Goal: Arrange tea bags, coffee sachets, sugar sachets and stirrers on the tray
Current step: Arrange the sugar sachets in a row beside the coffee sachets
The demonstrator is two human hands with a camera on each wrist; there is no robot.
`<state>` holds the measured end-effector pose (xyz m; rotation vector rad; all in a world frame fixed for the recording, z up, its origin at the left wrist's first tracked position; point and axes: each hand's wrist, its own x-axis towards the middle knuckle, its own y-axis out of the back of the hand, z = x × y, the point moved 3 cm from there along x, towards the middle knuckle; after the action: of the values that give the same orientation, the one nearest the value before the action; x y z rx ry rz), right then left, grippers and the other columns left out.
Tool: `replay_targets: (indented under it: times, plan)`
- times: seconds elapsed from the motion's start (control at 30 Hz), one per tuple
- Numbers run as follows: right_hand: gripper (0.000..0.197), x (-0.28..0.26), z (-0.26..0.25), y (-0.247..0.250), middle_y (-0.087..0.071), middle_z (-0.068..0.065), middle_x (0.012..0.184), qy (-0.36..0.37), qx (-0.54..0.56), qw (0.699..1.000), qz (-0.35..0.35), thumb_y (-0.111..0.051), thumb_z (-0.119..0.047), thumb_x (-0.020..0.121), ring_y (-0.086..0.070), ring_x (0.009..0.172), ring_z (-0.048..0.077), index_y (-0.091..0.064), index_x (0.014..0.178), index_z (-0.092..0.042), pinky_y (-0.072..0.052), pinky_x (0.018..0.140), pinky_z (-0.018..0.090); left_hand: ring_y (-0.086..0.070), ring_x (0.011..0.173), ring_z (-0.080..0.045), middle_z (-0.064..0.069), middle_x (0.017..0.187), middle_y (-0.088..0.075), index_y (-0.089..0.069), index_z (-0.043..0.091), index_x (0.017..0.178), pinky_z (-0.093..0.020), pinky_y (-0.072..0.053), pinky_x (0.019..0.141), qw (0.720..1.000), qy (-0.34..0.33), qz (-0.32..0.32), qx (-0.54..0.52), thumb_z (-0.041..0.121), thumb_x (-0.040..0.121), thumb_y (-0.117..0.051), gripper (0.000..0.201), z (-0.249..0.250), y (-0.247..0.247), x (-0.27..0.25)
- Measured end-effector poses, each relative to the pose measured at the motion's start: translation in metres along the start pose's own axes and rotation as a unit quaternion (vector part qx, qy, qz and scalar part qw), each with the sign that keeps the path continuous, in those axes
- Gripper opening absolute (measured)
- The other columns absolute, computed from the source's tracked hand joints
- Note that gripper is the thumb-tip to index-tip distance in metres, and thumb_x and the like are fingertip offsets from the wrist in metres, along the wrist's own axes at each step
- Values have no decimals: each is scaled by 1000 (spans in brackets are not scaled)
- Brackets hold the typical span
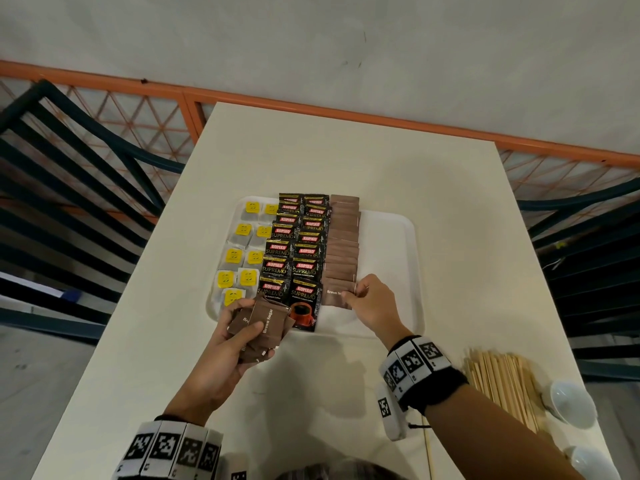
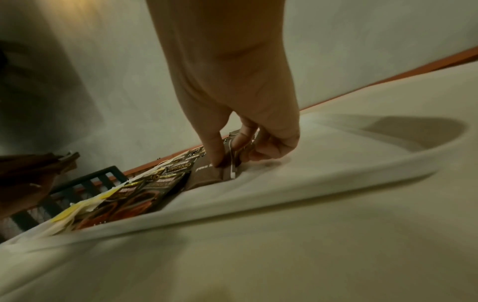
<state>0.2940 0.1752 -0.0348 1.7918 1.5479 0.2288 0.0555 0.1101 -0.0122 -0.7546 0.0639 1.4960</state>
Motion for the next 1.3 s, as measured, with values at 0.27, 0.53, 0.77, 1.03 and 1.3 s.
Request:
replay_targets:
  times: [0.27, 0.53, 0.77, 1.03, 1.3]
  plan:
    - [29, 5, -1, -2, -57, 8, 83, 11, -46, 999, 8, -70, -26, 80, -55, 79, 22, -46, 84, -11, -42, 67, 28, -71, 77, -23, 1, 97, -72, -54, 25, 104, -31, -57, 57, 1000, 3, -4, -1, -2, 87, -49, 32, -2, 1, 2]
    - [26, -30, -43, -3, -50, -3, 92, 89, -15, 994, -58, -58, -33, 88, -48, 82, 11, -51, 103, -13, -35, 64, 16, -70, 82, -25, -1, 100, -71, -54, 24, 102, -31, -56, 57, 1000, 2, -18, -23, 1, 82, -53, 31, -2, -4, 4]
    - [34, -58, -65, -31, -61, 4, 96, 121, 53, 958, -253, -72, -30, 78, -55, 80, 10, -57, 106, -20, -45, 72, 19, -70, 76, -23, 3, 100, -71, -59, 28, 101, -32, -56, 58, 998, 1, -64, -8, 44, 33, -92, 78, -2, -13, 0]
    - [13, -54, -55, -19, -59, 2, 78, 61, 179, 949, -253, -55, -17, 92, -54, 62, 7, -61, 96, -6, -46, 56, 16, -69, 74, -26, -1, 101, -69, -57, 25, 101, -33, -55, 55, 997, 6, -68, -41, 23, 45, -90, 65, -4, -8, -3]
    - [16, -32, -20, 1, -57, 4, 88, 26, 149, 976, -154, -43, -11, 96, -50, 70, 8, -57, 104, -12, -40, 63, 20, -69, 76, -23, 1, 101, -67, -56, 26, 101, -33, -56, 57, 999, 6, -34, -34, 12, 67, -77, 42, -6, 3, 0]
